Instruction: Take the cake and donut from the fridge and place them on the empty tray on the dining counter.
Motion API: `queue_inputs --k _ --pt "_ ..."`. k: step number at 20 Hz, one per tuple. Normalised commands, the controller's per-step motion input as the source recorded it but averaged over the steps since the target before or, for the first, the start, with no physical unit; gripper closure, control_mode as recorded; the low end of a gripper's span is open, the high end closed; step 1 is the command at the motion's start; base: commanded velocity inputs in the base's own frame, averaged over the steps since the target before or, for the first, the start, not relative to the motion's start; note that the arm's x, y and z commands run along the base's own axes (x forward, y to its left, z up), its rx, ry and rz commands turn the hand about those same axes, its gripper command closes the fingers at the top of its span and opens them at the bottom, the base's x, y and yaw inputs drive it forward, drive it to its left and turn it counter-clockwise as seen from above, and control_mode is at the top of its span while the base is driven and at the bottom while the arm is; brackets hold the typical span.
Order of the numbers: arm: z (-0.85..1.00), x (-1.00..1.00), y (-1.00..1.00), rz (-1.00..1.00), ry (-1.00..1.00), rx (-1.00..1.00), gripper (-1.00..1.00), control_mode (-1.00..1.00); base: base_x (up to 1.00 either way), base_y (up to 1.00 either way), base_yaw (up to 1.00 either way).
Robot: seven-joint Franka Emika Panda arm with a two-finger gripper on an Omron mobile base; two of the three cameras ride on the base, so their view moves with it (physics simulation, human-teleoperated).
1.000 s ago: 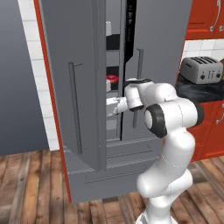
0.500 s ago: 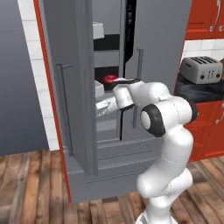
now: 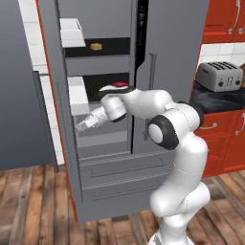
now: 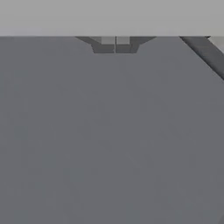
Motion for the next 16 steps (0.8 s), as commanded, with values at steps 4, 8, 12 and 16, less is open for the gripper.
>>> queue_inputs --k 4,8,12,16 --pt "0.02 -0.41 0.33 0.04 -0.33 0.11 1.0 -1.0 0.0 0.0 0.0" --pt "0.09 -0.48 -0.56 -0.07 -0.36 0.2 1.0 -1.0 0.0 0.0 0.0" --pt "0.12 -0.42 -0.99 -0.19 -0.19 0.18 1.0 -1.0 0.0 0.0 0.0" --pt "0.04 -0.48 -1.0 -0.25 -0.13 0.14 1.0 -1.0 0.0 0.0 0.0"
